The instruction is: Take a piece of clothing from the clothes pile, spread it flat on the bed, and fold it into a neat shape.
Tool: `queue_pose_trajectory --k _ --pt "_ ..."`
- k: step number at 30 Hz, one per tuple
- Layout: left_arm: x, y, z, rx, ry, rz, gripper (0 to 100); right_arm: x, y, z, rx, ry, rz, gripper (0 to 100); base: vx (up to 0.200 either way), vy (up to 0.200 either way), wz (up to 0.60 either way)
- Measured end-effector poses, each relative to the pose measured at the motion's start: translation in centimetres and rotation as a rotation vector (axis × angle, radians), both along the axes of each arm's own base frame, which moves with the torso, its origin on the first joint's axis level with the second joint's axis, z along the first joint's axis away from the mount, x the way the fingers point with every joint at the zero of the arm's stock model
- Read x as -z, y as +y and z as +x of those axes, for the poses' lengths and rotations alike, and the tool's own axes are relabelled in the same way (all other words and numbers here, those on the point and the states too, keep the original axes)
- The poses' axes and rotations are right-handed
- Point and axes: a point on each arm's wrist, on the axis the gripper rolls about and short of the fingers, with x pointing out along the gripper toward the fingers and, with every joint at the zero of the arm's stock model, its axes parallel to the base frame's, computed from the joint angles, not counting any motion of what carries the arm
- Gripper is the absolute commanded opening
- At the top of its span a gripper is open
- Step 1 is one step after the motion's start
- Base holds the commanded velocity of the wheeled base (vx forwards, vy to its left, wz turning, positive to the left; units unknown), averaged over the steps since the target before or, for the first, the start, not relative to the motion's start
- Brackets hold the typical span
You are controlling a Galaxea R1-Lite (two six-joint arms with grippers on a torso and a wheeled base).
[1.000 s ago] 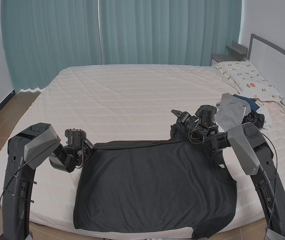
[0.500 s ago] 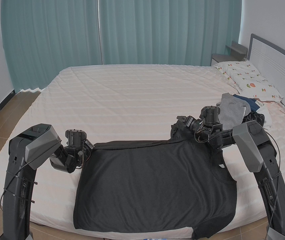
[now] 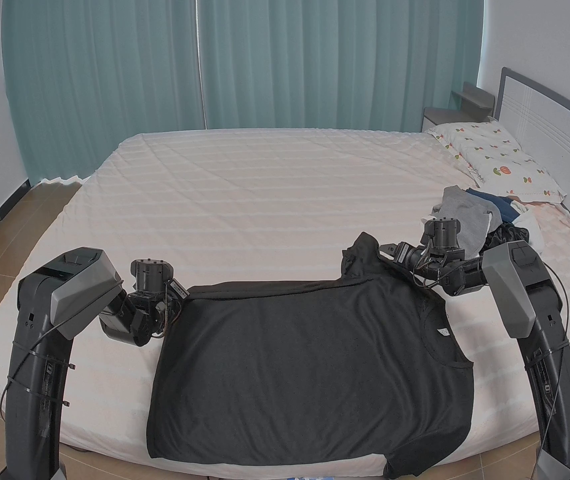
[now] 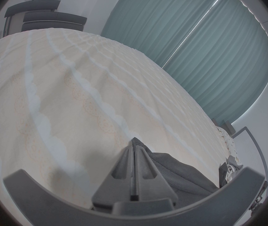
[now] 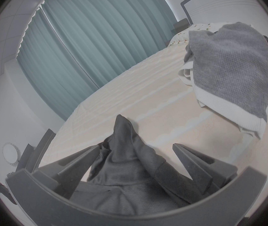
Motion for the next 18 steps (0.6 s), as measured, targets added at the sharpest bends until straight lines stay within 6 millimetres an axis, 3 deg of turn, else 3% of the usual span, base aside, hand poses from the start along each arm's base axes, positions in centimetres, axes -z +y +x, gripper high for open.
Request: queue_pose_trajectory --k 7,8,18 --pt "0.0 0.0 0.0 0.001 0.002 0.001 0 1.6 -0.1 -0.1 -0.006 0.022 -0.013 100 0.000 0.000 0.00" --pt "0.0 0.0 0.0 0.001 0.002 0.001 0 1.7 -0.1 -0.1 -0.006 0.024 -0.013 0 0.000 0.000 0.00" --pt "0.0 0.0 0.0 0.004 0.001 0.006 0 2.1 -0.4 0.0 0.000 0.009 -0.008 0 0.000 0.000 0.00"
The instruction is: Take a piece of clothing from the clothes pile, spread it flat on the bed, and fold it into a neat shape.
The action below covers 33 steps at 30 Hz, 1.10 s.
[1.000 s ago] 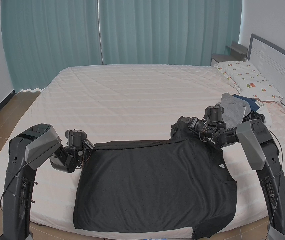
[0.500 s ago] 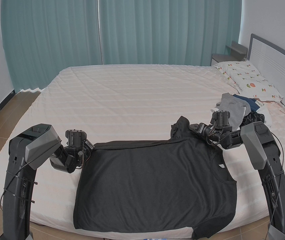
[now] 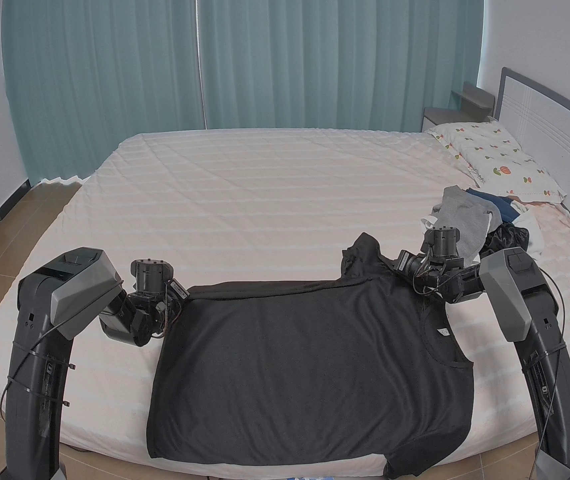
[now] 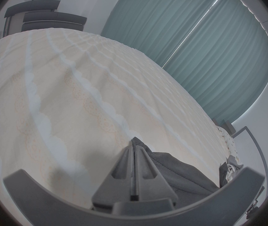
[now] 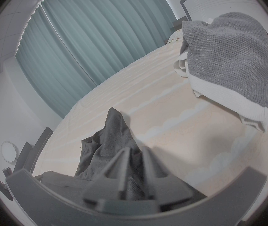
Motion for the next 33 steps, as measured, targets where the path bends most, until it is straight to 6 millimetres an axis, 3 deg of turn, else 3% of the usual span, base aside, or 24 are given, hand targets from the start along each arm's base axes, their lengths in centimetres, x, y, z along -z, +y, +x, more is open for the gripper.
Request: queue_pose_trajectory --k 14,33 --pt "-0.8 0.1 1.4 -0.014 -0.068 0.020 0 -1.4 -2.6 0.7 0.056 -0.125 0.017 0 0.000 0.000 0.00" --pt "-0.6 0.5 3.7 -0.039 -0.141 0.020 0 -1.5 -4.2 1.0 0.114 -0.214 0.013 0 0.000 0.000 0.00"
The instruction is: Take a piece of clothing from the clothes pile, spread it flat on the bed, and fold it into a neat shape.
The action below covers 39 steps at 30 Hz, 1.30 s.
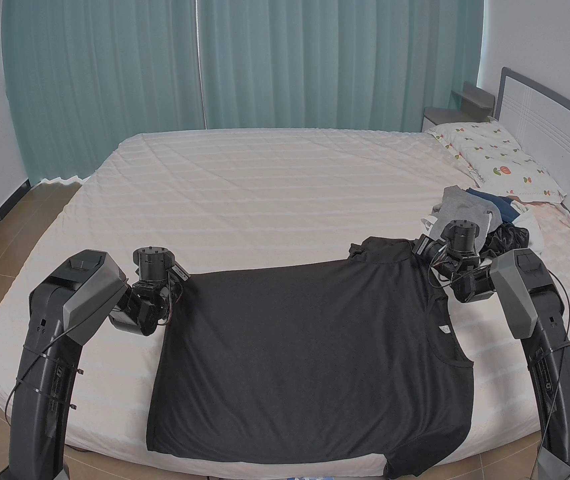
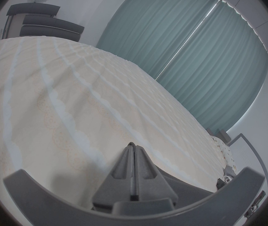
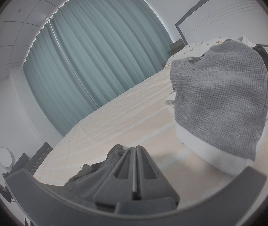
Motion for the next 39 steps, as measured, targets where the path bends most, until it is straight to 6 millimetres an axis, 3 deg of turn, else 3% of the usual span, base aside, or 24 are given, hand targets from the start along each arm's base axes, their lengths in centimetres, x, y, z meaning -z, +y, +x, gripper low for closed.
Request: queue_pose_trajectory --k 16,17,19,20,30,39 --pt "2.1 0.1 -0.1 -0.023 0.049 0.078 0 3.6 0.6 -0.3 -0.013 0.063 -0.014 0 0.000 0.000 0.00" --pt "2.1 0.1 -0.1 -0.023 0.050 0.078 0 3.7 0.6 -0.3 -0.013 0.064 -0.015 100 0.000 0.000 0.00" --pt "2.2 0.1 -0.1 -0.023 0.054 0.079 0 3.9 0.6 -0.4 -0.013 0.069 -0.015 100 0.000 0.000 0.00" --pt "2.2 0.1 -0.2 -0.022 0.055 0.079 100 4.0 0.6 -0.4 -0.013 0.071 -0.016 100 0.000 0.000 0.00" --pt "2.0 0.0 -0.1 -0.020 0.038 0.073 100 3.2 0.8 -0.3 0.001 0.054 -0.012 100 0.000 0.000 0.00" --pt "1.4 0.2 -0.4 -0.041 0.026 0.049 100 -0.5 -1.0 -0.4 0.089 0.007 0.000 100 0.000 0.000 0.00"
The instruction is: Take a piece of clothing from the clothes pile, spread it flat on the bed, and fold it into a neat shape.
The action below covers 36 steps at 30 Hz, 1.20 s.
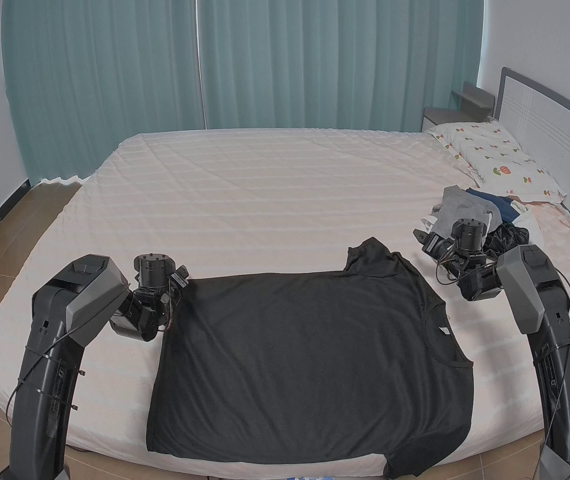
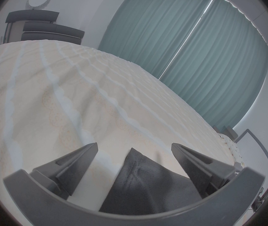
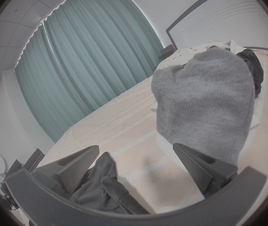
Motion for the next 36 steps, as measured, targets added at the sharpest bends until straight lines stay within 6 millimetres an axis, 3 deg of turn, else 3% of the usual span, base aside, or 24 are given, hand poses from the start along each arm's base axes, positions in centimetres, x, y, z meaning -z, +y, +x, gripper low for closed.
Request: queue_pose_trajectory --k 9,22,28,36 --pt "-1.9 0.1 -2.0 0.013 0.005 -0.047 100 -0.9 -0.4 -4.2 -0.022 0.076 0.030 100 0.000 0.000 0.00" --pt "-6.9 -0.3 -6.1 0.117 -0.002 -0.107 100 -3.5 -0.1 -15.0 -0.108 0.214 0.096 100 0.000 0.000 0.00" --pt "-8.3 -0.9 -10.1 0.186 0.056 -0.139 100 -4.6 0.1 -21.5 -0.177 0.297 0.163 100 -0.100 0.000 0.00" --pt "-7.9 -1.3 -18.0 0.303 0.217 -0.300 100 -4.1 -0.1 -30.4 -0.284 0.455 0.309 100 -0.200 0.000 0.00"
